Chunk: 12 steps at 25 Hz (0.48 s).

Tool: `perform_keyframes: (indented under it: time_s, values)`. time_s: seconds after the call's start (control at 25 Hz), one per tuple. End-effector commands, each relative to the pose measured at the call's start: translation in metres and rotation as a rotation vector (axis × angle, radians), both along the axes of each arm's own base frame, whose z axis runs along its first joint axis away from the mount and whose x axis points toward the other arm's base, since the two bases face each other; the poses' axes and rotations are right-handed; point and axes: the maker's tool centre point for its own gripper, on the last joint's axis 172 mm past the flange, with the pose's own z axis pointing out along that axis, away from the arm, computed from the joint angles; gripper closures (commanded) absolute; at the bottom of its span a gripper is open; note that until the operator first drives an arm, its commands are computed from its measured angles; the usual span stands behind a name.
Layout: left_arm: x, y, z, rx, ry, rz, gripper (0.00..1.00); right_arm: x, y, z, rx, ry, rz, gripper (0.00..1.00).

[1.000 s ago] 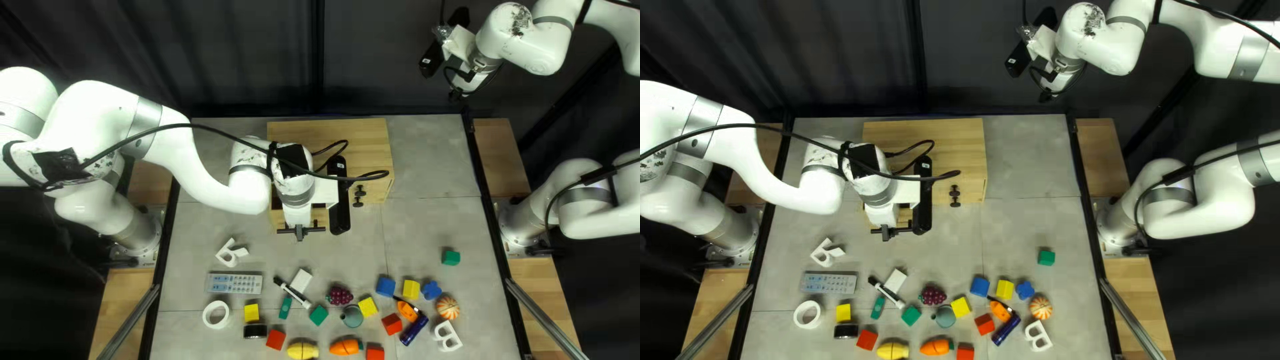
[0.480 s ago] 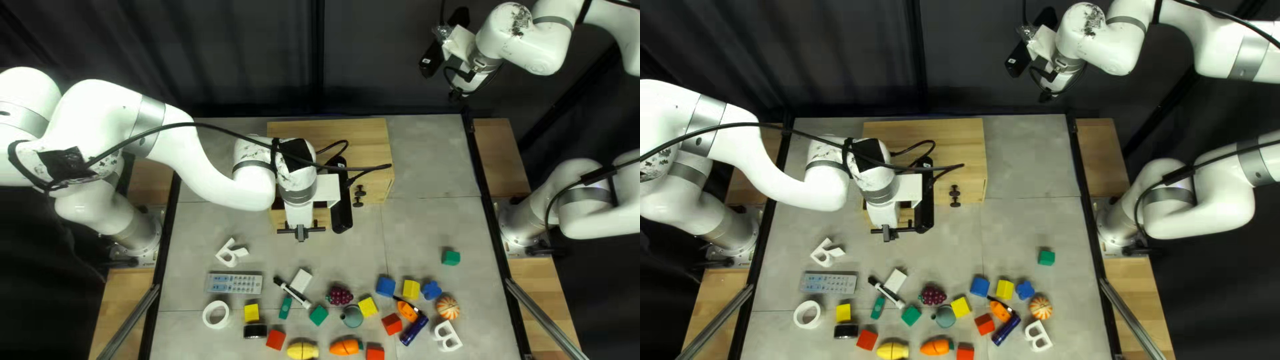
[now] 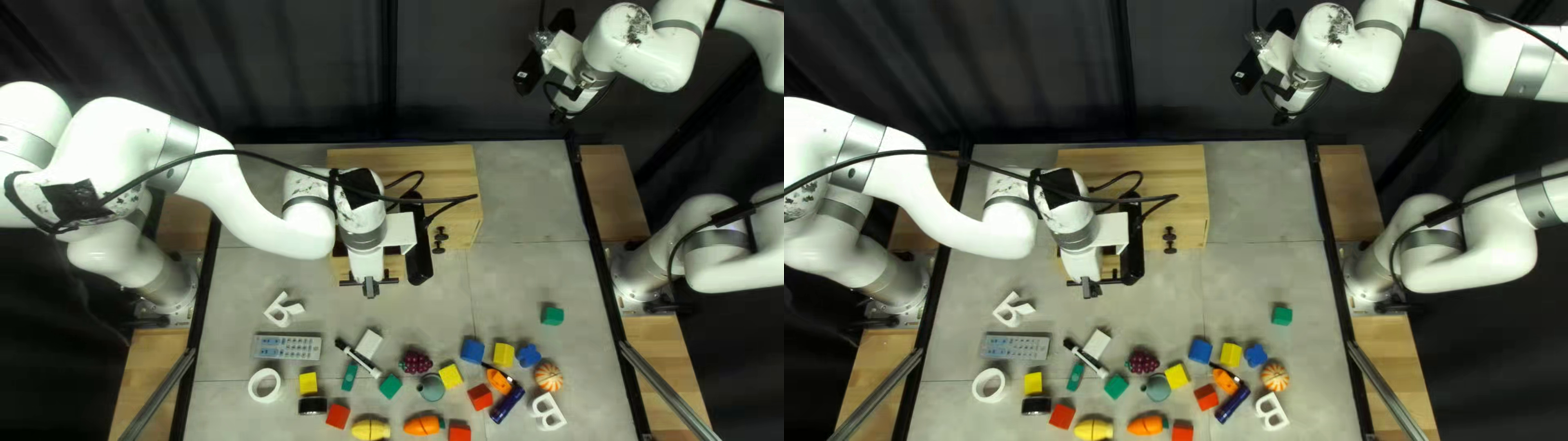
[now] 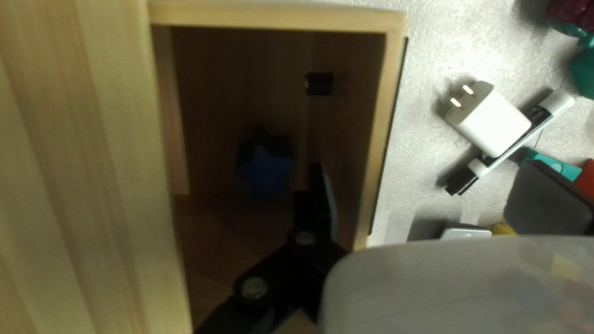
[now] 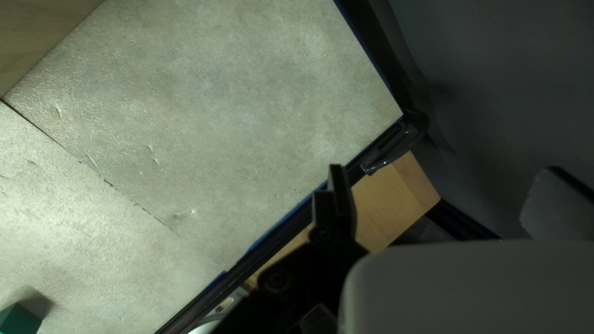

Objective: Open drawers and place objects into drawer and close

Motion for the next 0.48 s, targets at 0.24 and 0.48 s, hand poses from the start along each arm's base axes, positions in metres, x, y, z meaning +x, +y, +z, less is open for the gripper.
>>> perform_keyframes:
  time_s: [0.24, 0.48]
  values:
    - [0.0003, -0.0087, -0.0025, 0.0, 0.007, -0.015, 0.0, 0.0, 0.0, 0.0, 0.0, 0.0, 0.0, 0.0]
    - [0.0018, -0.0133, -0.0023, 0.0, 0.011, -0.024, 0.0, 0.0, 0.0, 0.0, 0.0, 0.0, 0.0, 0.0]
